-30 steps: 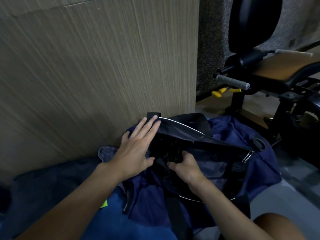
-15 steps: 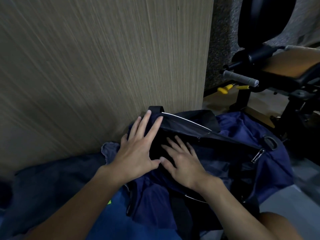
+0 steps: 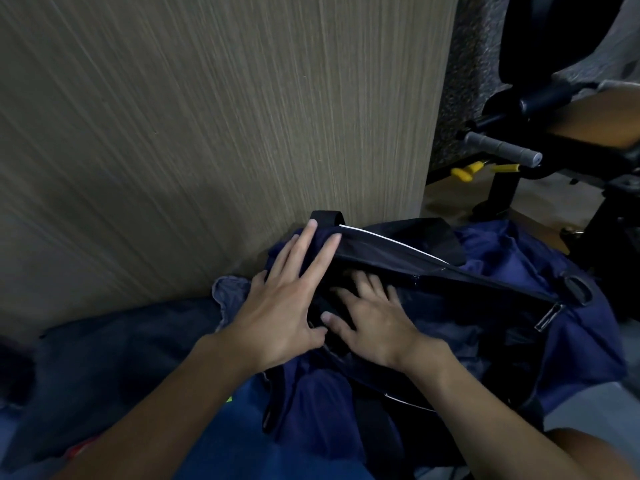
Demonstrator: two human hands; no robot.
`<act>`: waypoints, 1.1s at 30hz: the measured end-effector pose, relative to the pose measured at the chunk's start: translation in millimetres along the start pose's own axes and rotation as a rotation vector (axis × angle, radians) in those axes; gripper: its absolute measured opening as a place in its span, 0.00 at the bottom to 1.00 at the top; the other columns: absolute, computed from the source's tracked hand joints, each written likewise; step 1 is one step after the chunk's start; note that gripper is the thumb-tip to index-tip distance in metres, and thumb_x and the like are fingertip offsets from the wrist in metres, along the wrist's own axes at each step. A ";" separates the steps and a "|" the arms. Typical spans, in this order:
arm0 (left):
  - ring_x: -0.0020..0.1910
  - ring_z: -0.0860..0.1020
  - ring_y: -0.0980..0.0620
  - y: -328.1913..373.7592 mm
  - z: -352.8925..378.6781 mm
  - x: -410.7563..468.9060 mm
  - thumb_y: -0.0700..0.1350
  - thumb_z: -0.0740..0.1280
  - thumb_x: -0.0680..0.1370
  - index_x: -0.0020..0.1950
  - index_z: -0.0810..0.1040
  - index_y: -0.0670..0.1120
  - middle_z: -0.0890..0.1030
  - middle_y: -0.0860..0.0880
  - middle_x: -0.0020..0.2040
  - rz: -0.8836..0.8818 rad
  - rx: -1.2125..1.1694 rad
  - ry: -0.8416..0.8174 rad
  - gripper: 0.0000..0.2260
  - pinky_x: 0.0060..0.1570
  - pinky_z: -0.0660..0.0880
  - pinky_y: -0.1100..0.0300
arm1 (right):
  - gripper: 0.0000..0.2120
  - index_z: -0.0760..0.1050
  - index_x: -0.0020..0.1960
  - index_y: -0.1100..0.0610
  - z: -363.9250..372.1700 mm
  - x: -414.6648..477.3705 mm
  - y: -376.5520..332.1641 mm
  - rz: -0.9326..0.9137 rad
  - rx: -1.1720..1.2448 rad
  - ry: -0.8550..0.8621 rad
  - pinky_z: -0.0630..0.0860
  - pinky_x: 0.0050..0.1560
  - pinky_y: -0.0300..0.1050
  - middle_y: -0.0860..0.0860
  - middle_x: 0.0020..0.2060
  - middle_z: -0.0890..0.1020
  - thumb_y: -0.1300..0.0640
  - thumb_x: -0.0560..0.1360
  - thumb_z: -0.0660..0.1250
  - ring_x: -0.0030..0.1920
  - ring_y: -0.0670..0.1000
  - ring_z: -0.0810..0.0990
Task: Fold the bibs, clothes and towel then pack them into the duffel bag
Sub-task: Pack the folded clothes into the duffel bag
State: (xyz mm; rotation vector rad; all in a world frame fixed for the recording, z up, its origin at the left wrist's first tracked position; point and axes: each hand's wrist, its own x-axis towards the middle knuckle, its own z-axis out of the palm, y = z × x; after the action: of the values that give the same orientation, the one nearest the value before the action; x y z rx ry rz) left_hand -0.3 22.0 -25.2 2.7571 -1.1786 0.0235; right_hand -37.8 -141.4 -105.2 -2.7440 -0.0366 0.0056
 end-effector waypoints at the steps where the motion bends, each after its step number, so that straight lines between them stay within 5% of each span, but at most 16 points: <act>1: 0.79 0.37 0.55 0.2 -0.1 0.3 0.51 0.76 0.69 0.70 0.24 0.69 0.24 0.62 0.74 0.002 0.006 -0.003 0.59 0.71 0.63 0.38 | 0.28 0.60 0.76 0.49 -0.4 3.2 0.1 -0.081 0.023 0.028 0.48 0.76 0.60 0.49 0.78 0.52 0.37 0.80 0.52 0.77 0.51 0.45; 4: 0.79 0.37 0.55 -1.3 -0.4 -1.2 0.52 0.76 0.70 0.70 0.24 0.68 0.24 0.62 0.74 0.004 0.016 -0.010 0.59 0.71 0.63 0.38 | 0.27 0.57 0.78 0.46 3.3 17.8 4.7 -0.174 0.106 -0.053 0.39 0.77 0.54 0.45 0.80 0.48 0.39 0.81 0.50 0.78 0.44 0.38; 10: 0.79 0.36 0.55 -3.2 -1.6 -3.7 0.55 0.76 0.70 0.69 0.22 0.69 0.24 0.62 0.74 0.008 0.015 -0.031 0.59 0.70 0.63 0.37 | 0.47 0.36 0.79 0.44 16.5 22.5 26.1 0.038 0.029 -0.314 0.36 0.77 0.52 0.49 0.77 0.31 0.25 0.71 0.54 0.76 0.51 0.29; 17: 0.79 0.37 0.56 -5.0 2.5 -2.6 0.57 0.78 0.69 0.69 0.23 0.68 0.24 0.62 0.74 -0.004 -0.019 -0.017 0.61 0.70 0.62 0.36 | 0.45 0.33 0.79 0.51 29.0 19.9 -4.9 0.051 -0.049 -0.248 0.37 0.77 0.57 0.54 0.77 0.31 0.30 0.76 0.52 0.76 0.56 0.30; 33: 0.78 0.34 0.57 -8.1 -1.2 -10.8 0.54 0.77 0.69 0.69 0.23 0.70 0.24 0.64 0.74 0.014 -0.054 -0.061 0.60 0.72 0.59 0.35 | 0.47 0.31 0.78 0.50 30.2 -3.3 -2.9 0.115 -0.107 -0.280 0.35 0.75 0.63 0.53 0.76 0.30 0.24 0.72 0.44 0.75 0.53 0.28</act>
State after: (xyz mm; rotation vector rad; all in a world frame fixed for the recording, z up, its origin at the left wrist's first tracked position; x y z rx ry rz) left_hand -1.9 35.5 -25.9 2.7205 -1.1949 -0.0897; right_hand -41.5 -127.1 -132.0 -2.8259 0.0445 0.4312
